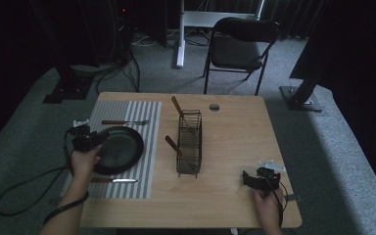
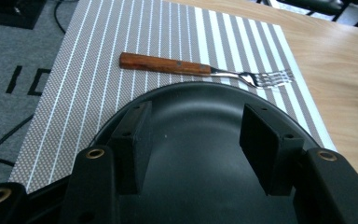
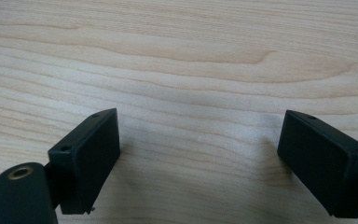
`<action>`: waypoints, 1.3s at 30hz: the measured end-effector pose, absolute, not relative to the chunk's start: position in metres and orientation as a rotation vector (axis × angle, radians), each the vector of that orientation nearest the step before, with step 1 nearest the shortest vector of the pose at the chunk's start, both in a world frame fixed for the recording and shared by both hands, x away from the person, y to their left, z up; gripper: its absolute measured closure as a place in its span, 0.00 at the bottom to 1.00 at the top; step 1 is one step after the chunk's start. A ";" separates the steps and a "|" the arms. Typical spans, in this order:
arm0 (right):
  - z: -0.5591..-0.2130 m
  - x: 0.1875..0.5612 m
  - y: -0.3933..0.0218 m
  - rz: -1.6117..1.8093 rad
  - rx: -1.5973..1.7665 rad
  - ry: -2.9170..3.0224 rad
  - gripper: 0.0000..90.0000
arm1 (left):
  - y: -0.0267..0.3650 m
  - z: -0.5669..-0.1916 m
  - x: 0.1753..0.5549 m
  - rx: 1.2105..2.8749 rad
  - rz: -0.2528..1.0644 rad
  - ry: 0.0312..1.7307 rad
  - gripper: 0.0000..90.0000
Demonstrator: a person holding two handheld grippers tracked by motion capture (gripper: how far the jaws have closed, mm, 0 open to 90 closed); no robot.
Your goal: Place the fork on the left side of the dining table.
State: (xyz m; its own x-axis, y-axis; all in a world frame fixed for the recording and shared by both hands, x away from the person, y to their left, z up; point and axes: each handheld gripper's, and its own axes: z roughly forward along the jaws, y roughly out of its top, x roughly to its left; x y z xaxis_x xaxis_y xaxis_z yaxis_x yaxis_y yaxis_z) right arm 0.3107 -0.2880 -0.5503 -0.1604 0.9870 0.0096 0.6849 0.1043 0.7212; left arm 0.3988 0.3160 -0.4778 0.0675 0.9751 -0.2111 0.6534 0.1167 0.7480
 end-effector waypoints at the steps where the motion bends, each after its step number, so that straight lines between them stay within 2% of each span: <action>1: -0.550 0.311 -0.288 0.820 1.626 1.904 0.14 | 0.316 -0.478 0.397 1.609 0.561 1.659 0.50; 4: -0.550 0.311 -0.288 0.821 1.627 1.904 0.14 | 0.315 -0.479 0.388 1.619 0.565 1.647 0.48; 5: -0.550 0.311 -0.288 0.820 1.626 1.904 0.14 | 0.314 -0.480 0.385 1.625 0.580 1.651 0.44; 10: -0.550 0.311 -0.288 0.820 1.626 1.904 0.14 | 0.313 -0.482 0.371 1.650 0.642 1.657 0.44; 32: -0.550 0.311 -0.288 0.820 1.626 1.904 0.14 | 0.309 -0.499 0.312 1.656 0.569 1.573 0.44; 33: -0.550 0.311 -0.288 0.819 1.626 1.904 0.14 | 0.308 -0.500 0.310 1.666 0.572 1.570 0.41; 39: -0.550 0.311 -0.288 0.819 1.626 1.904 0.14 | 0.310 -0.507 0.298 1.698 0.584 1.536 0.37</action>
